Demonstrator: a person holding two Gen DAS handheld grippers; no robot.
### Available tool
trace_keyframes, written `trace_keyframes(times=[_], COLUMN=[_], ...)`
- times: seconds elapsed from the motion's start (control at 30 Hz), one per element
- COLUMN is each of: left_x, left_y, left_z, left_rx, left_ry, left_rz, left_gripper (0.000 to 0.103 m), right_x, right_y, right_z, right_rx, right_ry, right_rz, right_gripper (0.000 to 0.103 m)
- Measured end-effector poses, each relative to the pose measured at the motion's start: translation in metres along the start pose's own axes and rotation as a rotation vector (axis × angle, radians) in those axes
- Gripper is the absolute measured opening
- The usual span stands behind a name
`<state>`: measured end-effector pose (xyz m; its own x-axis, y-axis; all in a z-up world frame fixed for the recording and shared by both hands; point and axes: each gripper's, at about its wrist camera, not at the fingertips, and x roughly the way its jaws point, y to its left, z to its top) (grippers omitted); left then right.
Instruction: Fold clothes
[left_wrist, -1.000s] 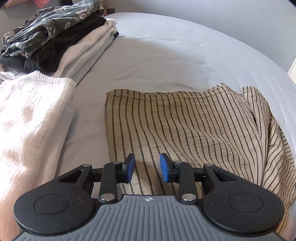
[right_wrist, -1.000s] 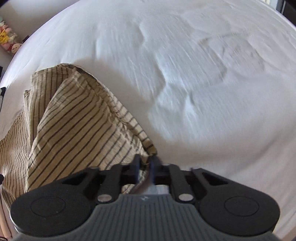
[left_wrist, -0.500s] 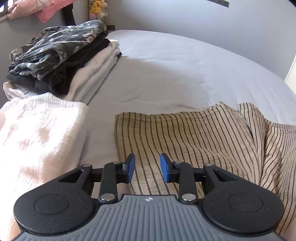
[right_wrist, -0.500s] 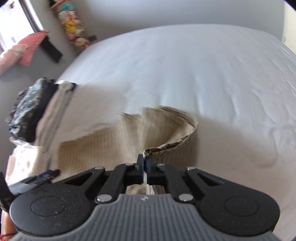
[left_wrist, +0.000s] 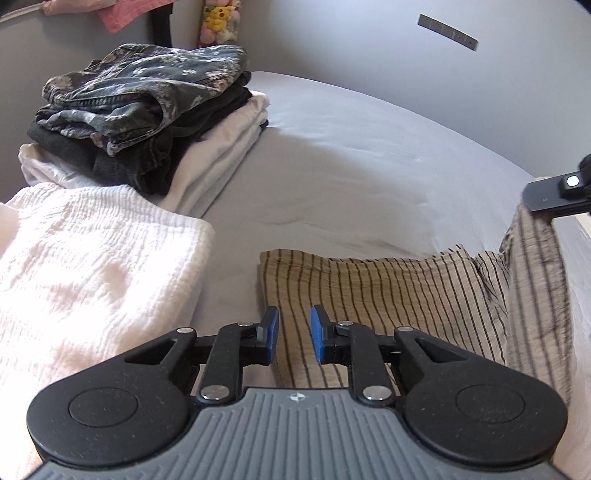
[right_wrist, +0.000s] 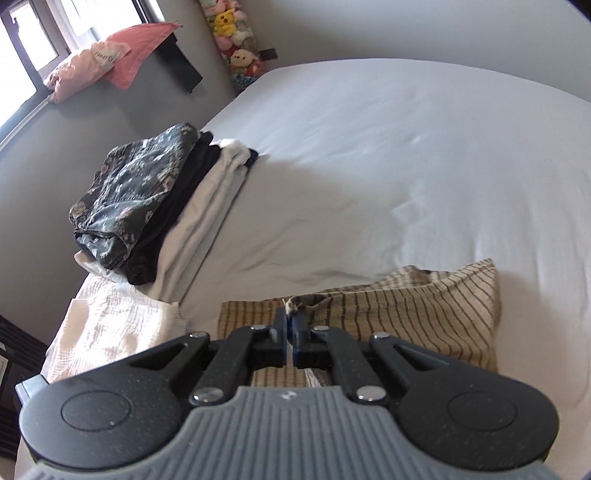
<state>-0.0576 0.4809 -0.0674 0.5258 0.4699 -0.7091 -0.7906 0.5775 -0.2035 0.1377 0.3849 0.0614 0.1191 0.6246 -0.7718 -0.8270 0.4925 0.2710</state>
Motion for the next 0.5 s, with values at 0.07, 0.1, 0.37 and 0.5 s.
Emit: trace_keyframes(times=[0.07, 0.1, 0.37, 0.5], left_x=[0.001, 0.001, 0.008, 0.012], left_y=[0.006, 0.009, 0.030, 0.037], left_z=[0.002, 0.002, 0.004, 0.003], left_rx=[-0.024, -0.036, -0.092, -0.129], left_ry=[0.000, 0.000, 0.026, 0.043], left_rz=[0.000, 0.000, -0.007, -0.018], left_gripper=[0.022, 0.022, 0.022, 0.022], right_x=[0.016, 0.025, 0.095, 0.123], right_y=[0.009, 0.014, 0.037, 0.042], right_z=[0.002, 0.003, 0.004, 0.005], right_rx=[0.005, 0.006, 0.007, 0.028], right_ry=[0.017, 0.025, 0.119, 0.151], right_rz=[0.016, 0.021, 0.050, 0.081], right_gripper=[0.003, 0.003, 0.003, 0.003])
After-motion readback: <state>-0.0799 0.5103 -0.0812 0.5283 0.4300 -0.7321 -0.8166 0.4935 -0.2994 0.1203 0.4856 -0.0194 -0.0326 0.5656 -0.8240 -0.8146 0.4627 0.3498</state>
